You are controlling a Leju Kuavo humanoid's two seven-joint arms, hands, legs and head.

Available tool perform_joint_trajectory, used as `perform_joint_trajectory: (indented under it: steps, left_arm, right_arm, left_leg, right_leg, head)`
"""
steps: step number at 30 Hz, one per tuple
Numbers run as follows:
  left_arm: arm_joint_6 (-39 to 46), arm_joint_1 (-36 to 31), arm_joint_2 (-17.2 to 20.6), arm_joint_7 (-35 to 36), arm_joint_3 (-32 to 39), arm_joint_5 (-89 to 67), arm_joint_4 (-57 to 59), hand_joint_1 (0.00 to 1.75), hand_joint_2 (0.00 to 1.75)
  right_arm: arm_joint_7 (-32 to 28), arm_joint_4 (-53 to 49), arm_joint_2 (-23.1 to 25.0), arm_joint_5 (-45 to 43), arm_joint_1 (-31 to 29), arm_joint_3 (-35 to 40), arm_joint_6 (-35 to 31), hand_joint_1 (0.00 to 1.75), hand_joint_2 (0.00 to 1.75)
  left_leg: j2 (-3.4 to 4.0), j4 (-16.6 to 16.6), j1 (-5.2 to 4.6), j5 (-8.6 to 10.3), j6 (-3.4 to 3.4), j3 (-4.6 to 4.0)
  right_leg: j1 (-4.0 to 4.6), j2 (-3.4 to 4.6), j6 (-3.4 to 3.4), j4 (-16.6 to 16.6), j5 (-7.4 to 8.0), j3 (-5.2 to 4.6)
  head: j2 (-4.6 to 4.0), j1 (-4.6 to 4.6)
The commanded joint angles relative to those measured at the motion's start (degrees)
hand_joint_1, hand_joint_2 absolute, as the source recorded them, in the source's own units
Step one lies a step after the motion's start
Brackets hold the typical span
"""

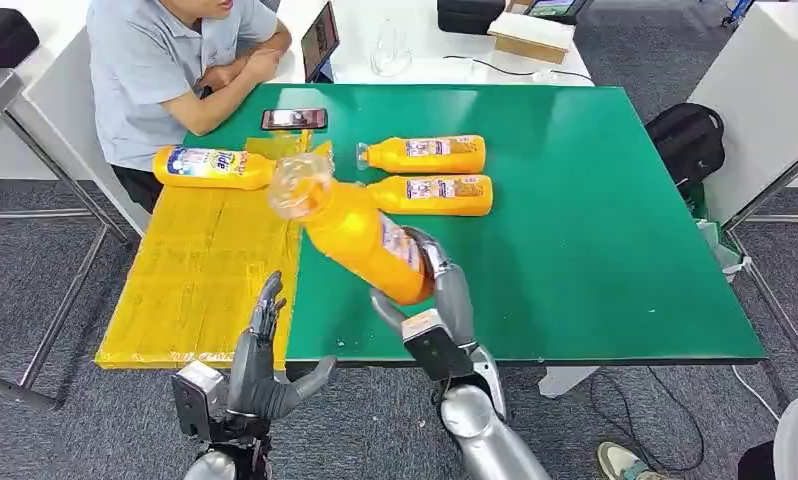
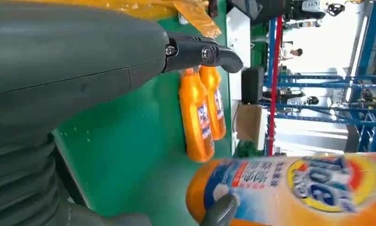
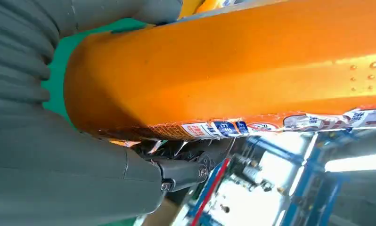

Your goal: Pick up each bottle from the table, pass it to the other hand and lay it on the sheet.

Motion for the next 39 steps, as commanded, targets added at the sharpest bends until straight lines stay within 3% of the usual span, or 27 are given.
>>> perform_joint_trajectory:
  steps: [1,19,25,29,39]
  left_arm:
    - [-1.8,-3.2,-1.6,-0.8,-0.6,2.4,4.3,0.0,1.75]
    - [-2.0,-7.1,-1.1,-3.3,-4.8,9.1,6.7,0.0,1.75]
    - [-1.3,-13.2,-2.4,-1.2,-12.2,13.2,14.9,0.0,1.75]
    - [-0.6,-15.3,-2.7,0.1,-15.5,14.9,18.1,0.0,1.75]
    - [0.1,-14.2,-0.9,-1.2,-17.9,18.0,15.3,0.0,1.75]
  right_arm:
    - [-1.9,1.9,-0.3,-1.8,-2.0,9.4,0.4,1.75,1.75]
    - [-3.3,6.5,-0.9,-4.7,-2.8,13.2,-0.6,1.75,1.75]
    - [-4.6,3.0,-4.0,-8.4,1.6,9.1,-1.7,1.75,1.75]
    - [-4.7,2.1,-5.0,-9.4,3.9,6.7,-1.3,1.75,1.75]
    - [-4.6,6.2,-3.8,-10.0,1.9,7.8,0.8,1.75,1.75]
  left_leg:
    - [0.06,0.0,0.03,-0.15,-0.07,0.35]
    - [-0.06,-0.1,0.01,-0.09,-0.07,0.37]
    - [-0.44,-0.1,0.01,-0.03,-0.03,0.38]
    - [-0.34,-0.1,-0.01,-0.02,-0.02,0.27]
    - [-0.01,-0.1,-0.01,-0.15,-0.06,0.39]
  right_leg:
    - [0.06,-0.05,-0.13,0.0,-0.15,0.35]
    - [0.03,-0.14,-0.12,-0.1,-0.13,0.39]
    - [0.03,-0.52,-0.09,-0.1,-0.18,0.52]
    - [-0.01,-0.38,-0.06,-0.1,-0.12,0.37]
    - [0.01,-0.12,-0.13,-0.1,-0.14,0.39]
  head:
    - [0.0,0.02]
    - [0.0,0.02]
    - [0.0,0.0]
    - [0.0,0.0]
    - [0.0,0.0]
